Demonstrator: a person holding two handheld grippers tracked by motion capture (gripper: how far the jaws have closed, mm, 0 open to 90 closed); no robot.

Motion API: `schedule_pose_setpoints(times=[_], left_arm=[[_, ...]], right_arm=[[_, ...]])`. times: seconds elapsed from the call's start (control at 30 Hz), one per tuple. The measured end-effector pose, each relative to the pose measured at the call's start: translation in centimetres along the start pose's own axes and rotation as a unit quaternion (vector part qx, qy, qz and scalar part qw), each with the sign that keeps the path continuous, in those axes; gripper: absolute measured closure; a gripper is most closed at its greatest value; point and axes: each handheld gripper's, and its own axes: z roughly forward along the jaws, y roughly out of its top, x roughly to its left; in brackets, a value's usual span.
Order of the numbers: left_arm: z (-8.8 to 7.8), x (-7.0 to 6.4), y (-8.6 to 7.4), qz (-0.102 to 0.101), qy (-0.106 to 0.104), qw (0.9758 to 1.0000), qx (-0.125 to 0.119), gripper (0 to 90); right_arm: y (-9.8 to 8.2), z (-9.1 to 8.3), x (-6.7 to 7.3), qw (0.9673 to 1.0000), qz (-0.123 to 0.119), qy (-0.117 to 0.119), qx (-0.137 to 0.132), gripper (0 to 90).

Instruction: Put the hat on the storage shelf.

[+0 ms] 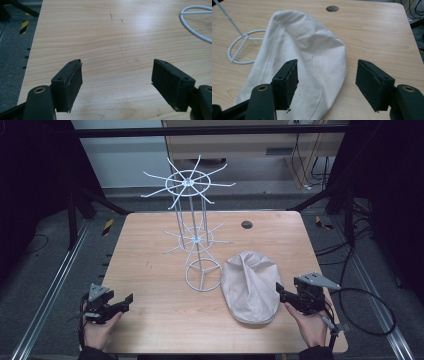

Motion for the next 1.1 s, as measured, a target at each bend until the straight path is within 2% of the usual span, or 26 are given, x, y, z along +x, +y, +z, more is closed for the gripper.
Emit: schedule_pose_setpoints(times=[0.23,0.4,0.7,1.1], left_arm=[[0.1,-0.3,-0.1,0.009,-0.001,0.9999,0.004,24.2],[0.2,-0.2,-0.1,0.012,0.004,0.9999,0.008,24.2],[0.3,-0.3,-0.2,0.013,0.003,0.9998,0.011,24.7],[0.4,-0.2,-0.2,0.011,0.007,0.9998,0.013,25.1]], right_arm=[[0.9,-0.5,1.0,1.0000,-0.001,-0.002,0.001,35.6],[1.6,-0.6,1.8,0.9998,-0.017,-0.004,0.009,37.4],[2.4,0.1,3.6,0.9987,-0.034,0.020,0.032,38.4],[3.8,1.7,5.2,0.9978,-0.037,0.020,0.051,43.1]])
